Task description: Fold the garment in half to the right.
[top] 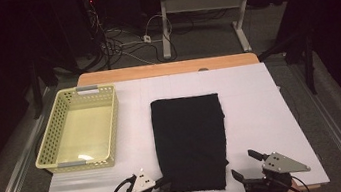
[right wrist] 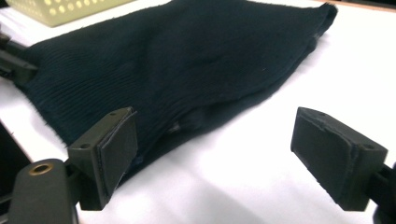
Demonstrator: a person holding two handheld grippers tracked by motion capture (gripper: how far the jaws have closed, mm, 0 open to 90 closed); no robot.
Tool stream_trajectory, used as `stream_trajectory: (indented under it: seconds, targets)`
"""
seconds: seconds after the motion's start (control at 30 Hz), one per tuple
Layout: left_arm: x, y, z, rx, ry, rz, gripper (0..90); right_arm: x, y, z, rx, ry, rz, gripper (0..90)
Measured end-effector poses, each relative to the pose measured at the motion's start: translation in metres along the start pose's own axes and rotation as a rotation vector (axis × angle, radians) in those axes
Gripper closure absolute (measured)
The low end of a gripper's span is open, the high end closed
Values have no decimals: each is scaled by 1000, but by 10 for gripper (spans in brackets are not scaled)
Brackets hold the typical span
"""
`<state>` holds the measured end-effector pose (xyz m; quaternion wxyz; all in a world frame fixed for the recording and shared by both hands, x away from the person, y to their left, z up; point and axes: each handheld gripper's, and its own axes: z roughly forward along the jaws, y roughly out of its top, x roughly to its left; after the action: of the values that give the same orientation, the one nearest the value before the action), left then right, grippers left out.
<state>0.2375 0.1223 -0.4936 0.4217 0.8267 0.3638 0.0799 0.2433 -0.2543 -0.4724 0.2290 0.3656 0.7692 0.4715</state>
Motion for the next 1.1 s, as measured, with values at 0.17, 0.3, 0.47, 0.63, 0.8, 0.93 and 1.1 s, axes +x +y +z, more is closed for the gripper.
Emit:
stream_trajectory:
  seconds: [0.17,0.3,0.47,0.63,0.8,0.93,1.1]
  targets:
    - [9,-5,-11,-2,35,0,706,-9,5,4,-29,-25,17,81]
    - [20,-10,-21,-5,67,-18,706,-14,8,8,-42,-53,17,26]
    - [37,-19,-33,-11,105,-42,705,-20,10,13,-54,-76,16,5]
    - [42,-24,-37,-11,126,-28,703,-25,11,19,-60,-78,18,4]
    - [40,-23,-36,-14,136,-27,665,-25,12,26,-51,-78,5,4]
    - [40,-23,-39,-5,146,-36,532,-25,13,27,-58,-78,11,4]
    - [36,-18,-49,-26,168,-27,399,-26,14,30,-56,-71,13,4]
